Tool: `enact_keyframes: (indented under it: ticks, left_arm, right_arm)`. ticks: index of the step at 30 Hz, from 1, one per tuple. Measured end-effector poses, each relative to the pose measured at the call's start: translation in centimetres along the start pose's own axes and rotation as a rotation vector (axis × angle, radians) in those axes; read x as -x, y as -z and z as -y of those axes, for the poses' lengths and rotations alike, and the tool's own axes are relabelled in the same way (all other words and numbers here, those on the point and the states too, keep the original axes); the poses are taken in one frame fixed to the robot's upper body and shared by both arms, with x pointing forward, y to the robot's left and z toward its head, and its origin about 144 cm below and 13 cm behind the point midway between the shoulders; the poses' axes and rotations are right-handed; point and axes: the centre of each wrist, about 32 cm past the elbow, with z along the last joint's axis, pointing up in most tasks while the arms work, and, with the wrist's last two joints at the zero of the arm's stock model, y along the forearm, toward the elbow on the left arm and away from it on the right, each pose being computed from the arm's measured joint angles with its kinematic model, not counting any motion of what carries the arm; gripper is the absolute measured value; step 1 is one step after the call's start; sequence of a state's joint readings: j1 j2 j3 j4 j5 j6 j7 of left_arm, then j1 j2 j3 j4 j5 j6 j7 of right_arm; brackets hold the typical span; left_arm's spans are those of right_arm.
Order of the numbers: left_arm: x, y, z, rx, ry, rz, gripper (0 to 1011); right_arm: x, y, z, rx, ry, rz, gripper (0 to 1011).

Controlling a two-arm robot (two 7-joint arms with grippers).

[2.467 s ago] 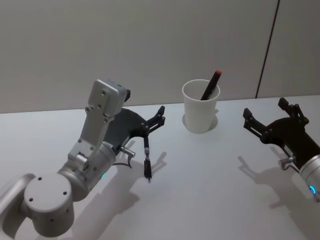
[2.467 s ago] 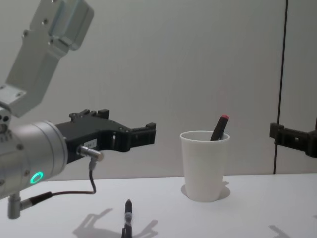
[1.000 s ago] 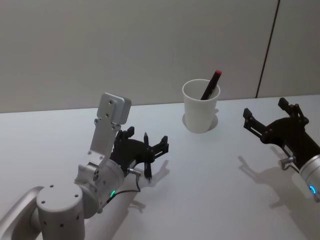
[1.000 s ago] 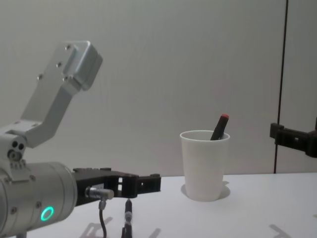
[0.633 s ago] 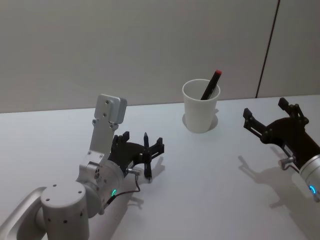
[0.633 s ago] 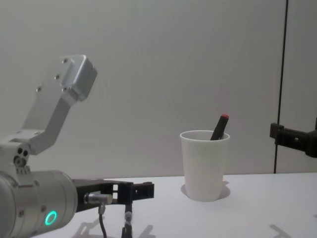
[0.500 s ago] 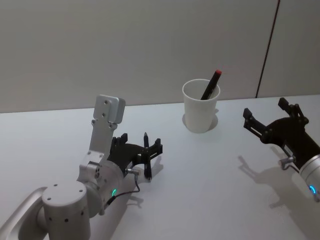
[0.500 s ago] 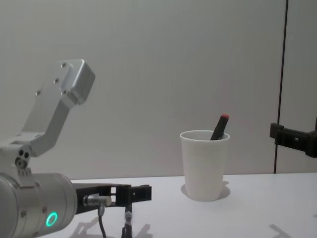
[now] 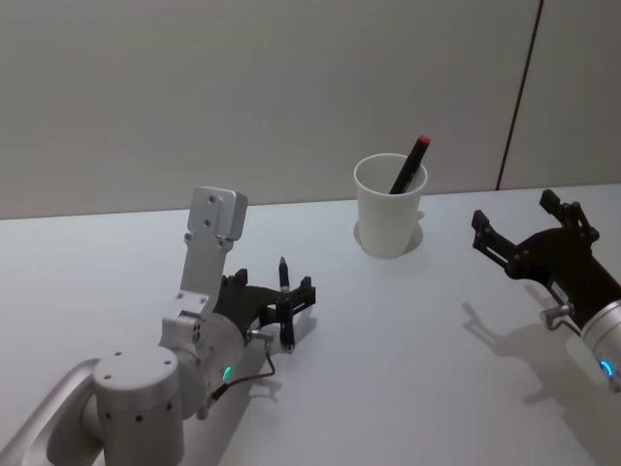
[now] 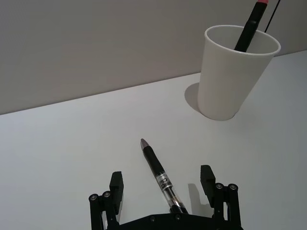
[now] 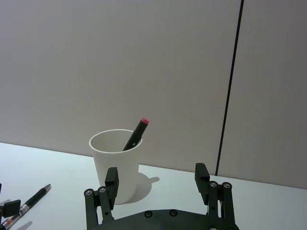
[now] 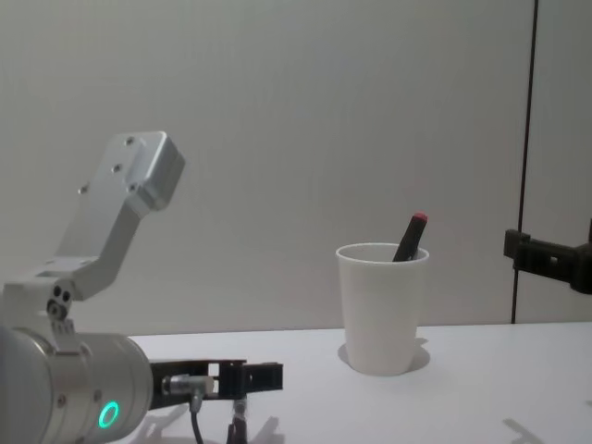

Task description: Place the pen into the pen holder.

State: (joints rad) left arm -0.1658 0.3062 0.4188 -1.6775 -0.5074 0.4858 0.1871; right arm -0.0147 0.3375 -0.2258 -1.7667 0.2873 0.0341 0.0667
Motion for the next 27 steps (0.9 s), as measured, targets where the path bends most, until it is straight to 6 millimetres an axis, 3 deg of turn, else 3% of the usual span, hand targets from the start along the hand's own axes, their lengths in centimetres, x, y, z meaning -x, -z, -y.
enact_keyframes:
  ticks: [27]
  left_arm:
    - [1.6, -0.9, -0.1, -0.07, -0.033, 0.05, 1001]
  right_arm:
    - [0.0, 0.0, 0.0, 0.0, 0.0, 0.0, 1001]
